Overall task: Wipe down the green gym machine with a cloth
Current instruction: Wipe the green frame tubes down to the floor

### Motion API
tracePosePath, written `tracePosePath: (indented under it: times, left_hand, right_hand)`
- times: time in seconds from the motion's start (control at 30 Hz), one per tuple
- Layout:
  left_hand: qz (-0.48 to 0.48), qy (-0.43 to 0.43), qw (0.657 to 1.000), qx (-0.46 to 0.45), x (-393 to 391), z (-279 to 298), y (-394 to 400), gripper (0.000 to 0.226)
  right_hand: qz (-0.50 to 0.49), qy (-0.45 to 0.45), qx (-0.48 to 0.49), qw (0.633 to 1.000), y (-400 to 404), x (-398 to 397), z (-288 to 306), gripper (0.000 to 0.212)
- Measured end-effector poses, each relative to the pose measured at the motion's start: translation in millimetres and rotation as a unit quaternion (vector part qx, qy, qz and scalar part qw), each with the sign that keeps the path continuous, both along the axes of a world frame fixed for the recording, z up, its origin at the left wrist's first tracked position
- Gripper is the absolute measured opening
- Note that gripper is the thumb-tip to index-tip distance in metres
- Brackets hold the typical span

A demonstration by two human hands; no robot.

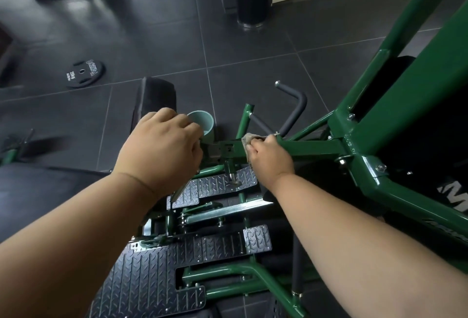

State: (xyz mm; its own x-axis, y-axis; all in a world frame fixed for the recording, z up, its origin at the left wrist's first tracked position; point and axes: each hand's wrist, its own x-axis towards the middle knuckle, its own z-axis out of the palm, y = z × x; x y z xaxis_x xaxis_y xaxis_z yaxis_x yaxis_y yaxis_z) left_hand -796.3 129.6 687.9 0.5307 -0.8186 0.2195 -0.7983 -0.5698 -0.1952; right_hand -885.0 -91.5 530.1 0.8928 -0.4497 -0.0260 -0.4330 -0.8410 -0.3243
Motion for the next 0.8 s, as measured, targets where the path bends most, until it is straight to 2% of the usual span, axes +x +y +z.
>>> tracePosePath:
  times: [0.17, 0.27, 0.33, 0.4, 0.47, 0.53, 0.6, 0.67, 0.8]
  left_hand:
    - [0.03, -0.001, 0.999, 0.014, -1, 1, -5, 0.034]
    - [0.043, -0.015, 0.999, 0.017, -3, 0, -7, 0.031]
    - [0.051, -0.023, 0.998, 0.022, -3, 1, -8, 0.028]
    - [0.056, -0.039, 0.997, 0.046, -4, 0, -13, 0.024]
    - [0.058, -0.052, 0.994, 0.077, -5, -2, -19, 0.02]
    - [0.066, -0.046, 0.992, 0.093, -5, 0, -22, 0.018]
    - [0.07, -0.041, 0.992, 0.095, -6, 2, -21, 0.02]
    - [0.072, -0.037, 0.992, 0.098, -8, 5, -20, 0.03]
    - [0.083, -0.032, 0.989, 0.115, -11, 5, -23, 0.035]
  right_hand:
    - [-0.164, 0.02, 0.045, 0.985, -66, -27, -17, 0.047]
    - [-0.205, 0.045, 0.037, 0.977, -89, -33, -23, 0.049]
    - [-0.188, 0.027, 0.026, 0.981, -78, -27, -21, 0.047]
    - [-0.114, -0.006, 0.006, 0.993, -46, -16, -15, 0.047]
    - [-0.027, -0.019, -0.014, 0.999, -13, -5, -18, 0.057]
    - [0.003, -0.001, -0.011, 1.0, -1, -2, -16, 0.067]
    - [-0.04, -0.008, 0.001, 0.999, -24, -12, -21, 0.056]
    - [-0.135, 0.012, 0.021, 0.991, -60, -31, -24, 0.045]
    - [-0.229, 0.07, 0.008, 0.971, -123, -53, -34, 0.039]
